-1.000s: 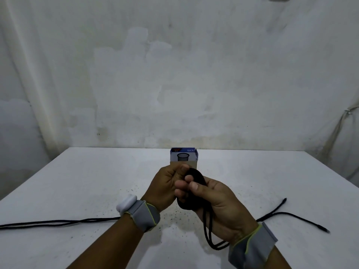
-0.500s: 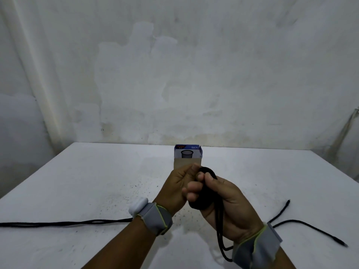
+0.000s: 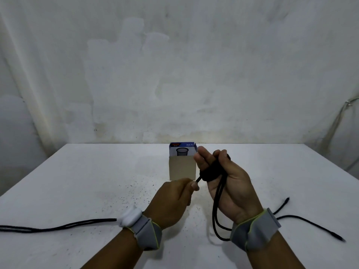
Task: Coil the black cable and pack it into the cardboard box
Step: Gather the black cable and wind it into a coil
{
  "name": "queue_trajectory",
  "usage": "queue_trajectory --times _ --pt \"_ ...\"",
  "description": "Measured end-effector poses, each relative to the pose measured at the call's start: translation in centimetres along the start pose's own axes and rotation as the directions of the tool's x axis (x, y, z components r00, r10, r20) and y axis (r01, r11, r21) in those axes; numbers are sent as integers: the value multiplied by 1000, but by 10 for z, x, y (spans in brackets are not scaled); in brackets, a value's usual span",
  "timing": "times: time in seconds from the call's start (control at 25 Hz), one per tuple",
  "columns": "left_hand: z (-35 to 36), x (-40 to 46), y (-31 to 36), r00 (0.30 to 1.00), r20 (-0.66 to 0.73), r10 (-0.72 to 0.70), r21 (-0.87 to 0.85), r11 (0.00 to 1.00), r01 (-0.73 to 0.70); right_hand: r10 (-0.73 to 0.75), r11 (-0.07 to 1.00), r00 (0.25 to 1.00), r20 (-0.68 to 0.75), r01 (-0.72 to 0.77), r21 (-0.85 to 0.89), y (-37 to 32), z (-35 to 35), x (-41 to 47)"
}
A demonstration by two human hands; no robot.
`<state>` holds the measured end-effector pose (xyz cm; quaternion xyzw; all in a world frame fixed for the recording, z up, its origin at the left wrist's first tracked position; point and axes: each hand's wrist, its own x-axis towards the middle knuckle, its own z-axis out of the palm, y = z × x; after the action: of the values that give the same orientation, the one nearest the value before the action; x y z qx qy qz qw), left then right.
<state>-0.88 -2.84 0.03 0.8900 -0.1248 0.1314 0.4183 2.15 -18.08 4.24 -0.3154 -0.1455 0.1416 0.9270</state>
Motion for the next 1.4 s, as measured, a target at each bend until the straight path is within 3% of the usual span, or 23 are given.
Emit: queue_trajectory --times 0.16,0.32,0.56,0.72,0.8,1.08,1.2,1.4 --pt "-3 -4 4 993 118 29 250 967 -58 -131 931 985 -112 83 -357 -2 -10 9" --pt "-9 -4 9 970 238 50 341 931 -132 -245 587 966 -84 79 -806 5 -20 7" --pt "-37 8 15 949 314 37 343 927 -149 -85 228 996 -11 9 -974 9 -30 -4" --pt "-57 21 23 934 333 126 349 904 -247 58 172 998 3 -7 -985 13 -22 -12" --pt "-64 27 26 930 328 165 355 891 -284 100 192 995 -3 -22 -981 14 -18 -14" --pt "-79 37 29 930 276 245 143 946 -291 245 492 969 40 -89 -866 10 0 -18" --pt "-81 36 25 950 171 262 -10 964 -264 283 624 956 76 -123 -772 4 5 -19" --pt "-73 35 18 968 -14 249 -95 964 -249 282 829 945 167 -153 -538 -3 11 -16"
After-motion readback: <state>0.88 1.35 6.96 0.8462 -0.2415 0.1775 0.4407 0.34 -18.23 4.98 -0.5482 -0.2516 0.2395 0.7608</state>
